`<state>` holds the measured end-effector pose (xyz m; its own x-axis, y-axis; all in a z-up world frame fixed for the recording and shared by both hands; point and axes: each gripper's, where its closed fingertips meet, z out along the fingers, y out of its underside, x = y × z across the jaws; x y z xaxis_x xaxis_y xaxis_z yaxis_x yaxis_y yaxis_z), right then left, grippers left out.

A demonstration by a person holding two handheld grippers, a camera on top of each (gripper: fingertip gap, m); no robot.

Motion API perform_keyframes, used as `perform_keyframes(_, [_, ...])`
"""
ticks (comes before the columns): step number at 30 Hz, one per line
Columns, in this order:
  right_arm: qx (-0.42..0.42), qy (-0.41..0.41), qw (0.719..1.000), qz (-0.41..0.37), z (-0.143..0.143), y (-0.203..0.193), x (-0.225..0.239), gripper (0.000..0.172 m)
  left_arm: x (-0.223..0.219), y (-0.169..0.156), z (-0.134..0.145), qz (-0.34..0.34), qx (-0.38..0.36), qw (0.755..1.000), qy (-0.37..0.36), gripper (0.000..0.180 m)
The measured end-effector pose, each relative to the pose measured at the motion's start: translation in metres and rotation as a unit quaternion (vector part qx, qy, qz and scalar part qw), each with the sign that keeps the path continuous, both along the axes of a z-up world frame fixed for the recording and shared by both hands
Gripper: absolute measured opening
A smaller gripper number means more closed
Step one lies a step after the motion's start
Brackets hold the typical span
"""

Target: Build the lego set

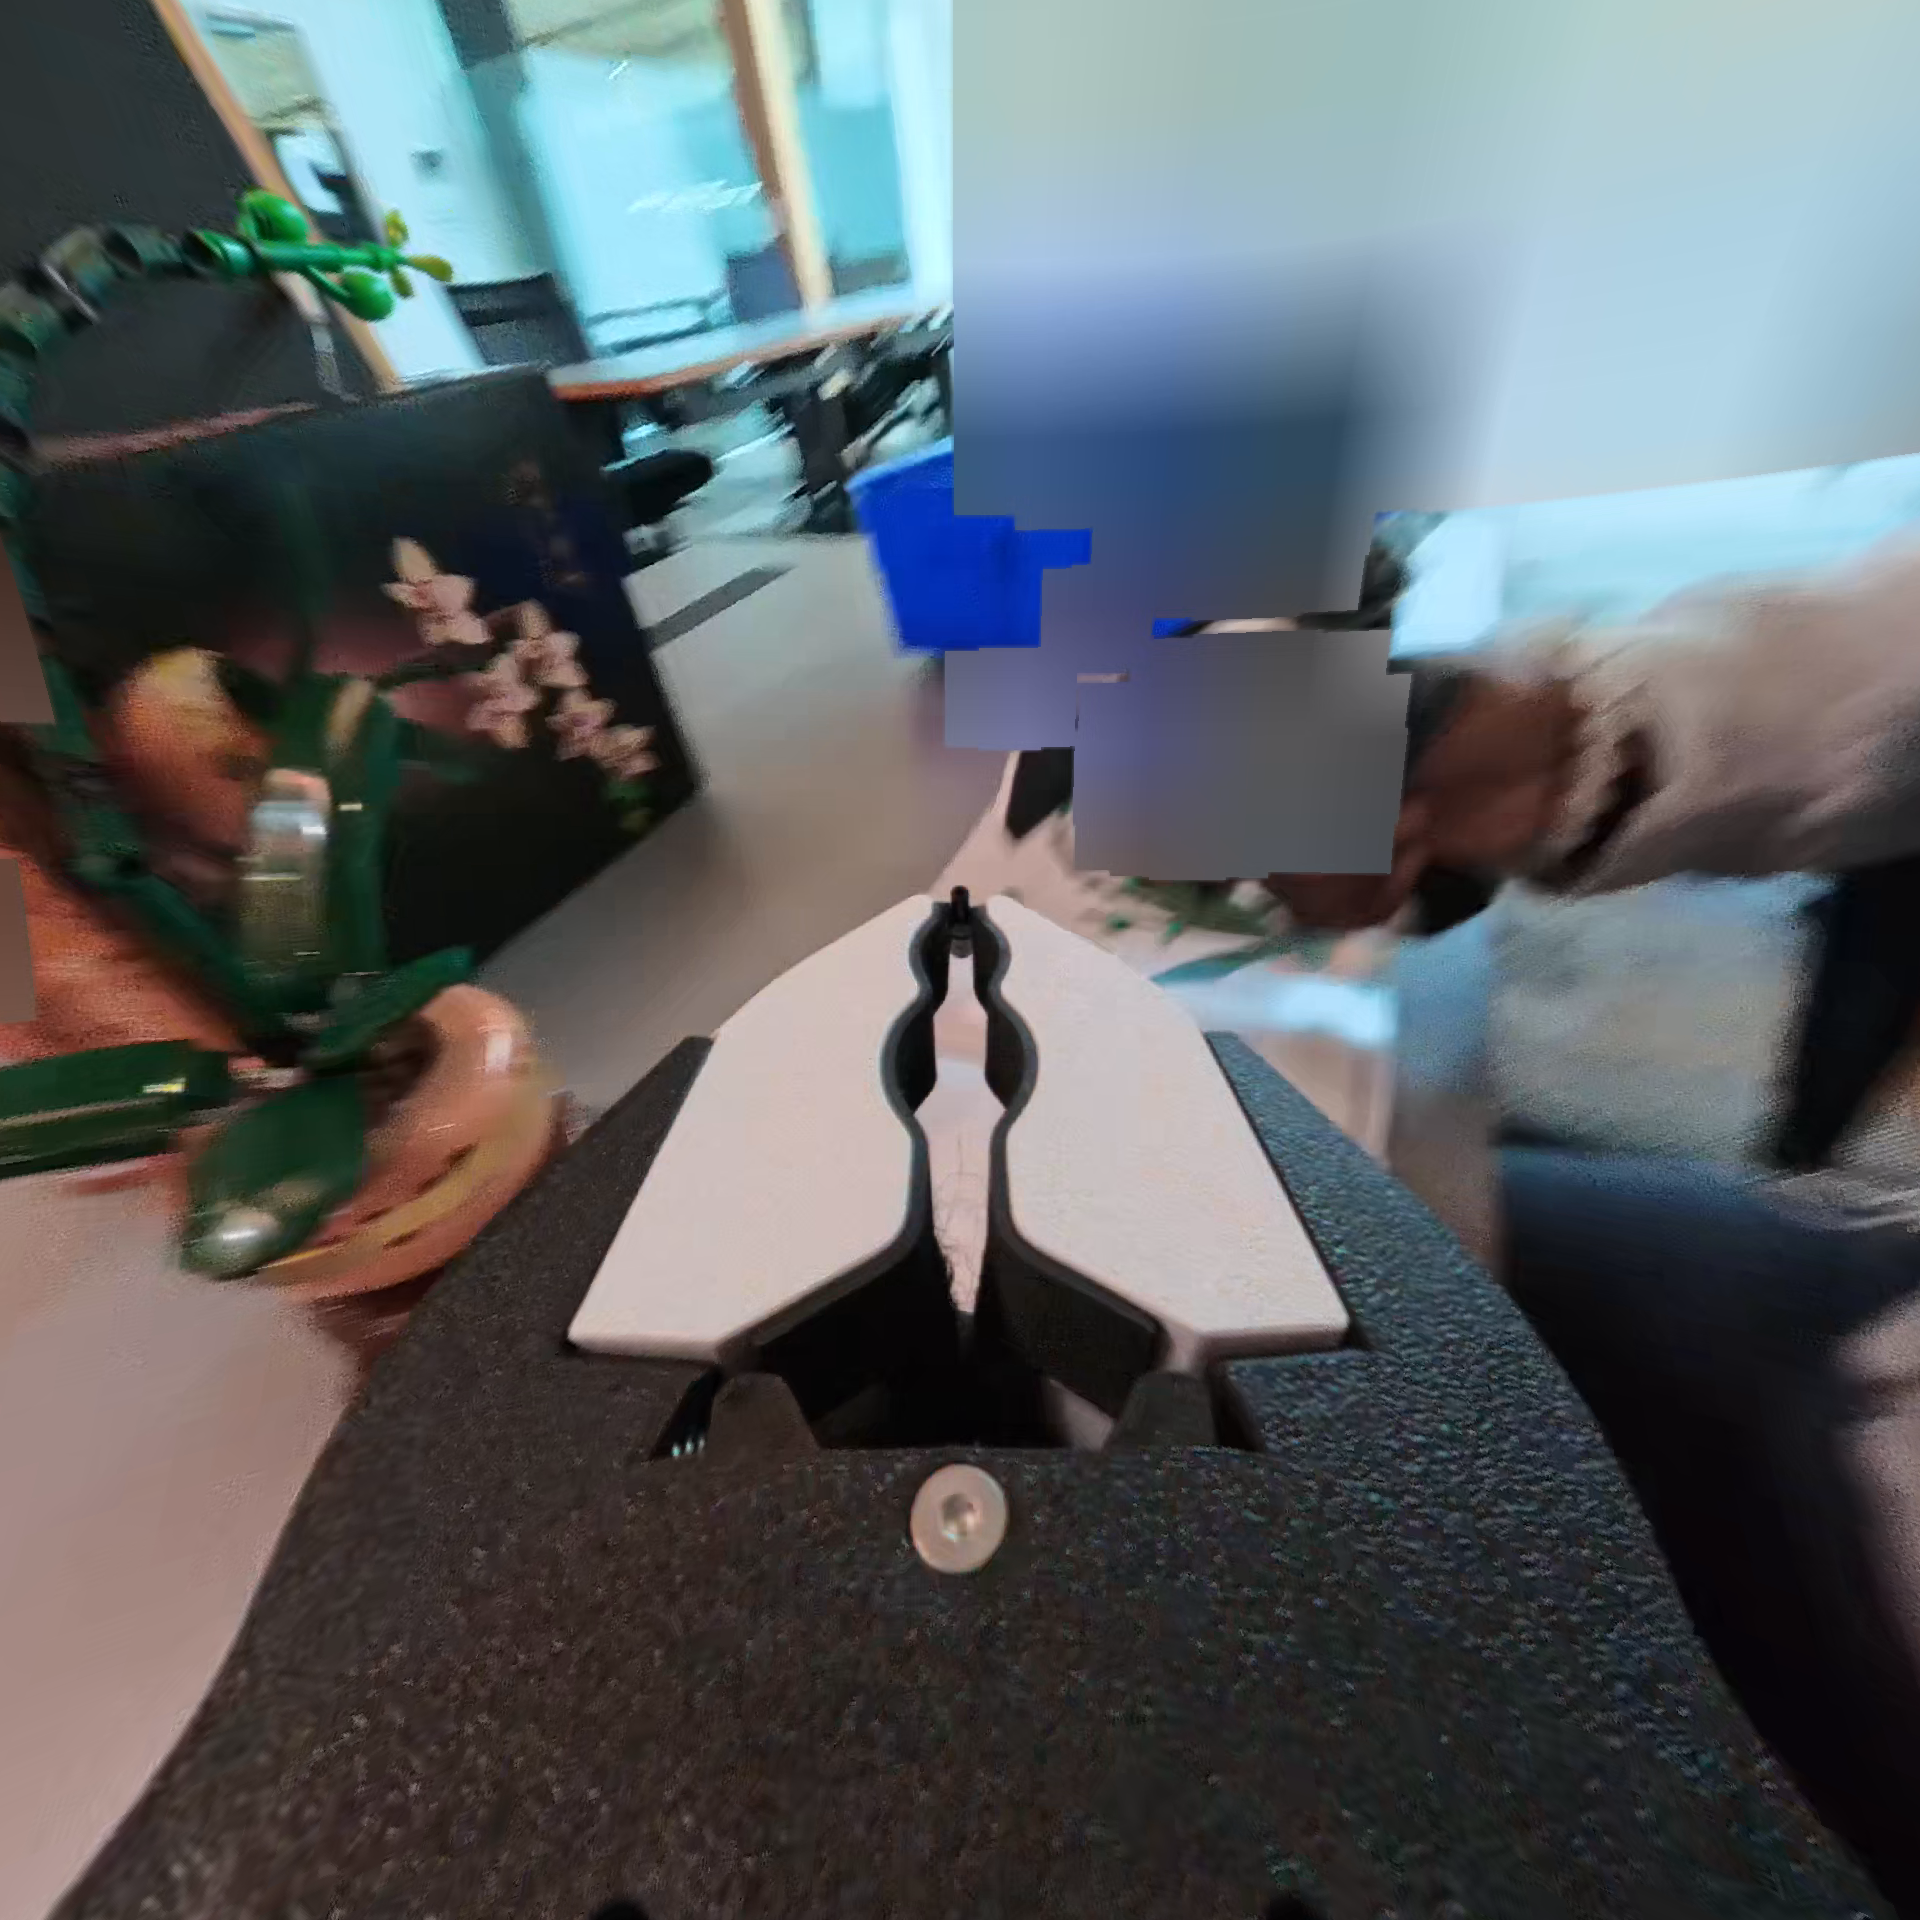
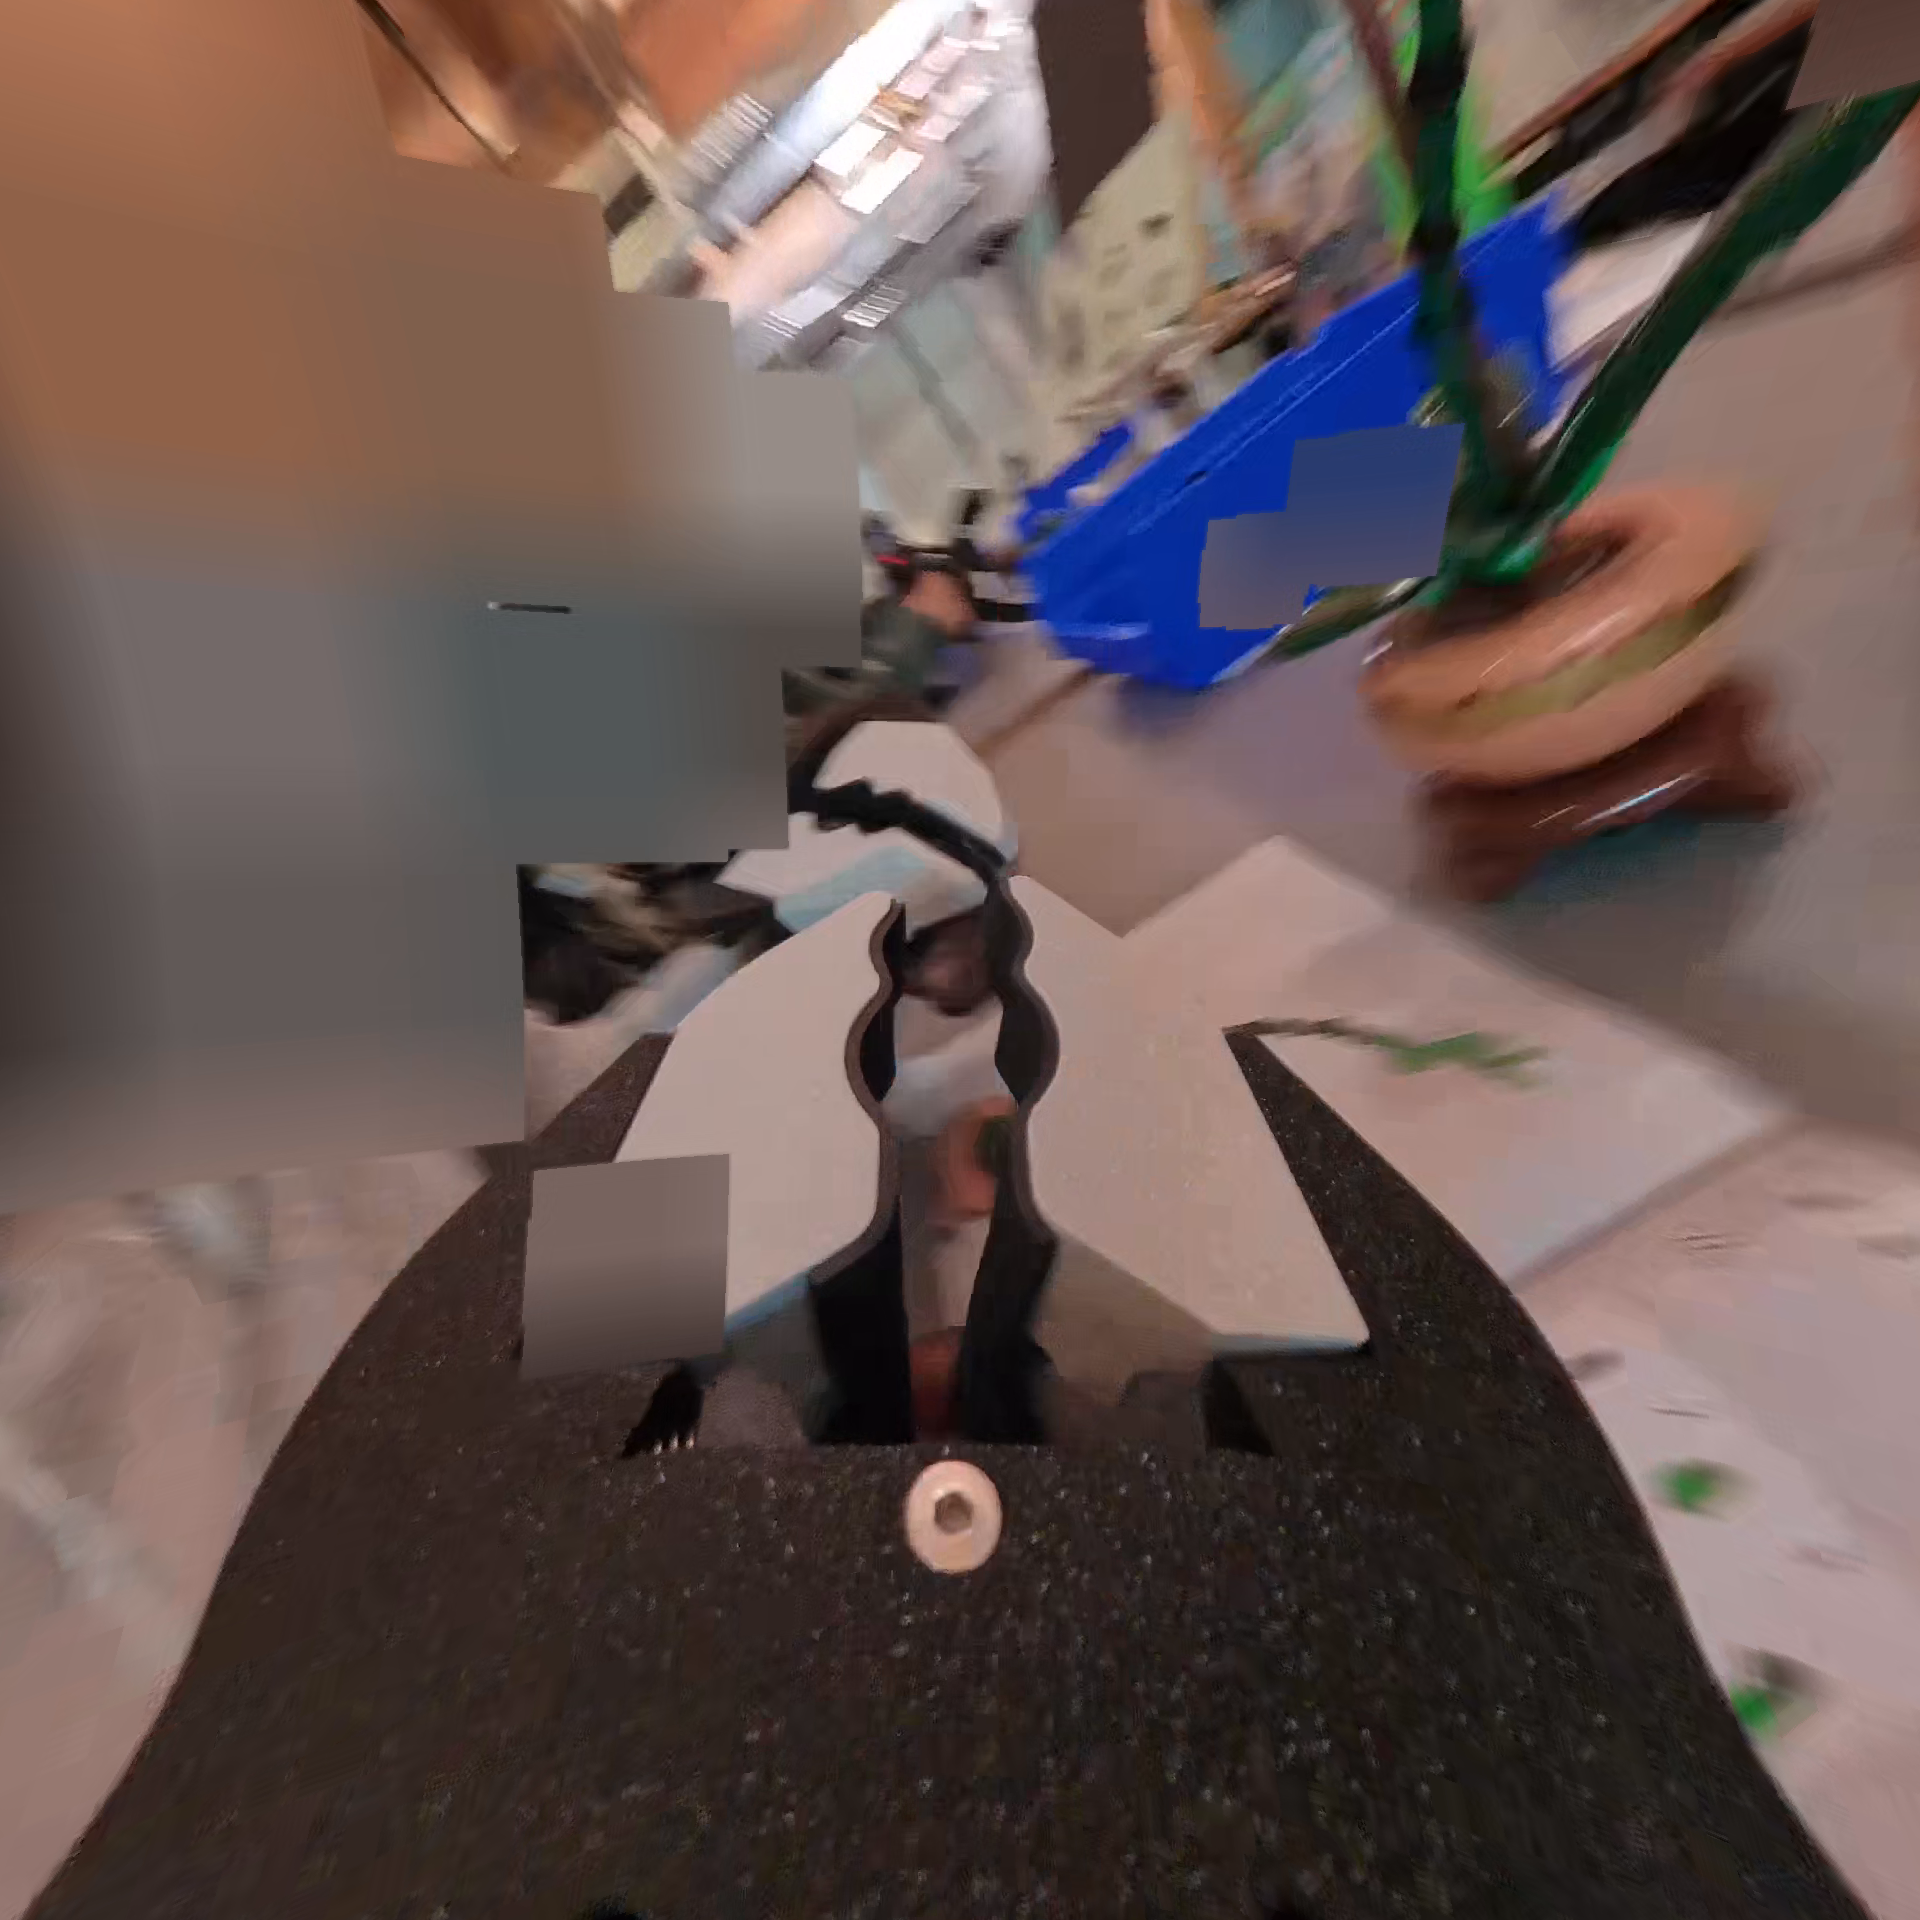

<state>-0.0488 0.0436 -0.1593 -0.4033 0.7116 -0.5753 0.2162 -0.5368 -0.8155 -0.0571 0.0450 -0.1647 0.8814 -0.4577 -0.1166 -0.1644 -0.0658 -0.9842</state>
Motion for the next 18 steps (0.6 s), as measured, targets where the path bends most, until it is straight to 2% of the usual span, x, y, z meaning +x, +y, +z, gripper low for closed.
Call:
perform_keyframes(1, [0.08,0.003,0.996,-0.044,0.002,0.005,-0.001,0.012,-0.003,0.003,-0.006,0.031,0.001,0.998,0.057,0.003])
perform_keyframes(3, [0.214,0.006,0.971,-0.107,0.008,0.008,-0.002,0.01,-0.003,0.008,-0.015,0.073,0.0,0.988,0.134,0.003])
perform_keyframes(6, [0.326,-0.031,0.936,-0.132,-0.001,0.003,-0.005,0.009,0.004,0.011,-0.018,0.095,0.009,0.977,0.188,0.003])
perform_keyframes(8, [0.338,-0.055,0.93,-0.136,-0.01,0.006,-0.006,0.008,0.0,0.011,-0.016,0.117,0.02,0.967,0.227,0.003])
perform_keyframes(13, [0.279,-0.077,0.949,-0.123,-0.016,0.006,-0.007,0.007,-0.009,0.011,-0.014,0.162,0.045,0.924,0.342,0.003])
perform_keyframes(18, [0.309,-0.085,0.937,-0.14,-0.016,0.008,-0.011,0.006,-0.008,0.011,-0.012,0.177,0.063,0.897,0.401,0.003])
